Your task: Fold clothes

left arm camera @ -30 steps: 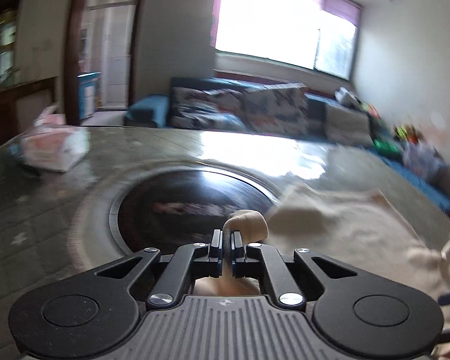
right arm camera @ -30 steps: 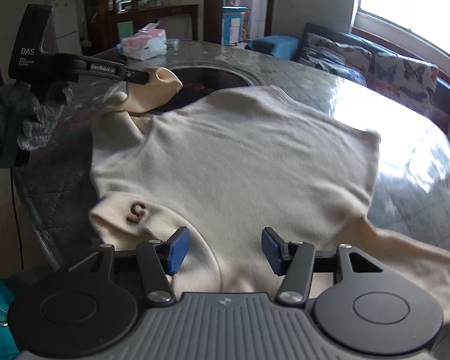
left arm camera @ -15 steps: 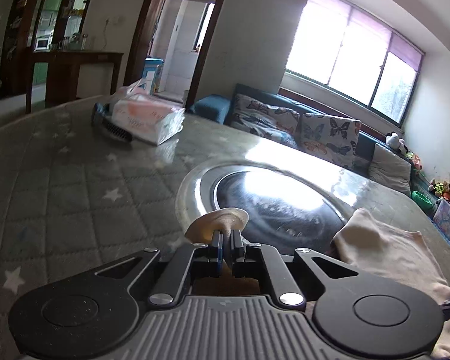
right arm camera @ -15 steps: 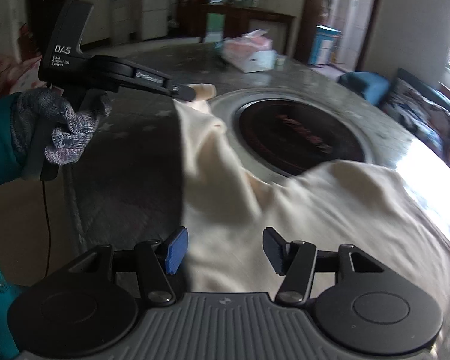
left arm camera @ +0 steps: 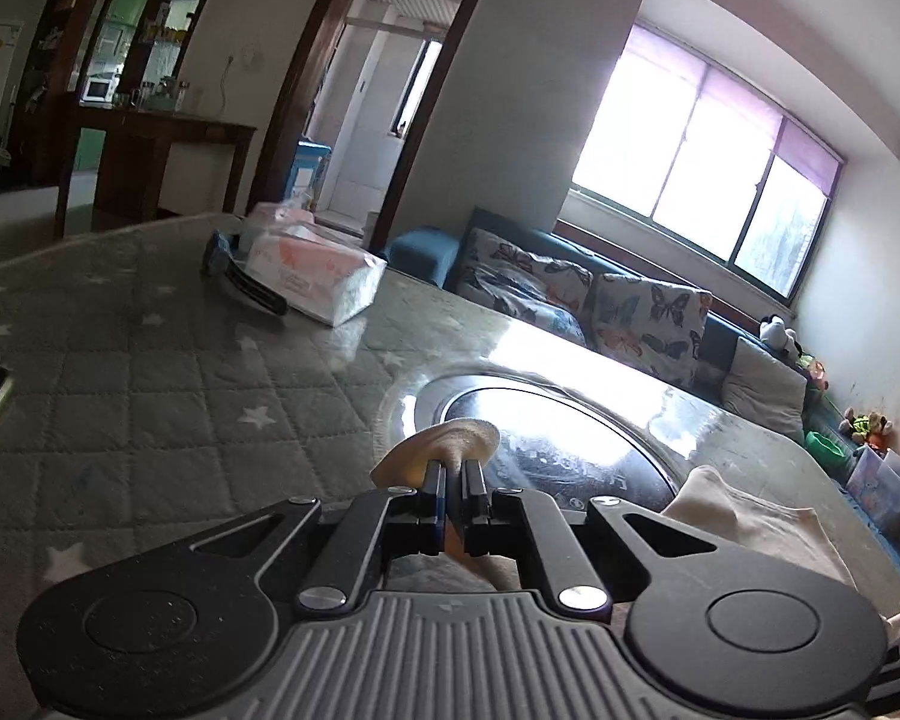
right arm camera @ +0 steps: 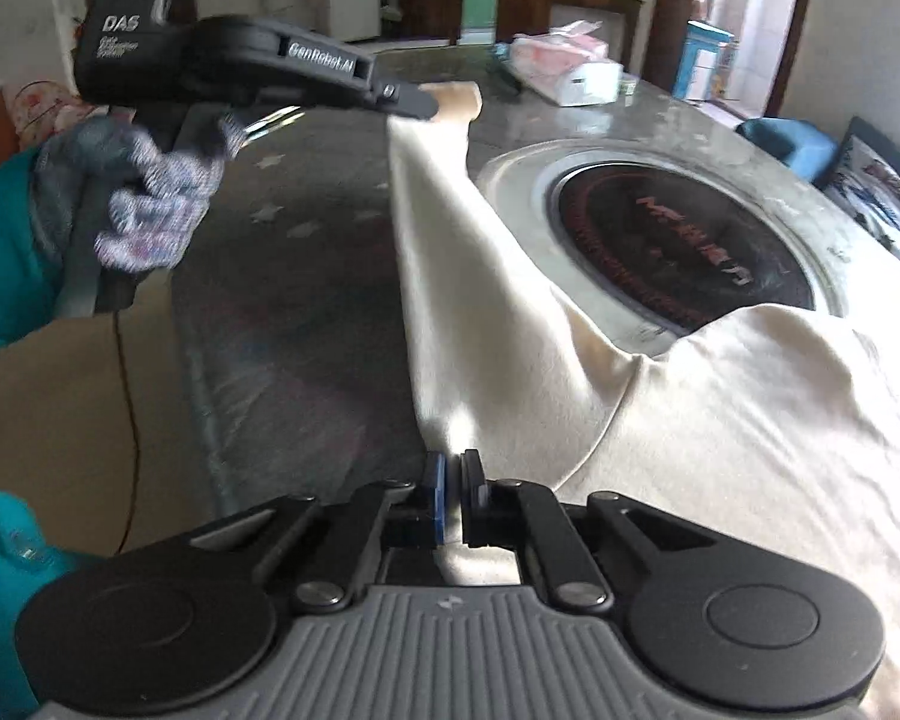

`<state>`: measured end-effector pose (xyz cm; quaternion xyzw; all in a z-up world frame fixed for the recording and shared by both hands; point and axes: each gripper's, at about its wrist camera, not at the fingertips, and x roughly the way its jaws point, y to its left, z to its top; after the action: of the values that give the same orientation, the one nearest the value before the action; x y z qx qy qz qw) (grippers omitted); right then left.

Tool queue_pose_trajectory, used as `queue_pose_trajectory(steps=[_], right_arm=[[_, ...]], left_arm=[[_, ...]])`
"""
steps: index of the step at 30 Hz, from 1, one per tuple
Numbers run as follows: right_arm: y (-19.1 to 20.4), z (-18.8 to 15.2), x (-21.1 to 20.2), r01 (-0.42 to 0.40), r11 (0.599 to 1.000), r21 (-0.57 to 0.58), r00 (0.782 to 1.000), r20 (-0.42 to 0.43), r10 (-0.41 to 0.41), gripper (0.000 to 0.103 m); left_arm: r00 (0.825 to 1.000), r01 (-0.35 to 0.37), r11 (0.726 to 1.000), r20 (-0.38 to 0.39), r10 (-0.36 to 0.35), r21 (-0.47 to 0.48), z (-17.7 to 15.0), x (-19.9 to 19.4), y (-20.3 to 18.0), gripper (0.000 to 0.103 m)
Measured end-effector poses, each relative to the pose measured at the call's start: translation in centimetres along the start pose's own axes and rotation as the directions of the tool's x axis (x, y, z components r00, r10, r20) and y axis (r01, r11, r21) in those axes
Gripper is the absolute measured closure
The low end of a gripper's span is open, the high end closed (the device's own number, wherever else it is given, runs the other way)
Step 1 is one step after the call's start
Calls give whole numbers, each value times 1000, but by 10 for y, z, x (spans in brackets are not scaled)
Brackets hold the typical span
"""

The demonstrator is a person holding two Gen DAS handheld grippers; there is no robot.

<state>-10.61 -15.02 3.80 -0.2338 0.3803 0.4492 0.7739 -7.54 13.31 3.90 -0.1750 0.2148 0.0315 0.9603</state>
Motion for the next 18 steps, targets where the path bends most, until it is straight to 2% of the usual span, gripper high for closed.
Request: queue_pose_trajectory(steps=[4, 5, 8, 11, 13, 16, 18], right_arm=[[6, -5, -4, -11, 1000, -14, 1000, 6, 11, 98], [6, -4, -4, -13, 1000, -13, 1000, 9, 13, 95], [3, -3, -11, -32, 999, 13, 999, 36, 32, 89], [-5, -4, -27, -10, 999, 41, 997, 78, 6, 87], [-14, -6, -37, 25, 997, 69, 995, 97, -31, 85], [-36, -15, -47, 95, 987, 128, 990, 96, -107, 75], [-52, -23, -50, 139, 974, 177, 985, 77, -154, 75]], left_arm=[[995, -69, 998, -72, 70, 3, -13, 3, 12, 97], [992, -88, 996, -91, 88, 0, -16, 4, 15, 97], [983, -151, 988, -104, 151, 8, -16, 4, 20, 95], [975, -192, 981, -114, 191, 5, -11, 4, 25, 94], [979, -172, 985, -104, 173, 20, -5, 3, 16, 94], [991, -76, 995, -108, 82, 60, 4, 12, -14, 94], [993, -6, 996, -117, 16, 88, 9, 20, -37, 91]])
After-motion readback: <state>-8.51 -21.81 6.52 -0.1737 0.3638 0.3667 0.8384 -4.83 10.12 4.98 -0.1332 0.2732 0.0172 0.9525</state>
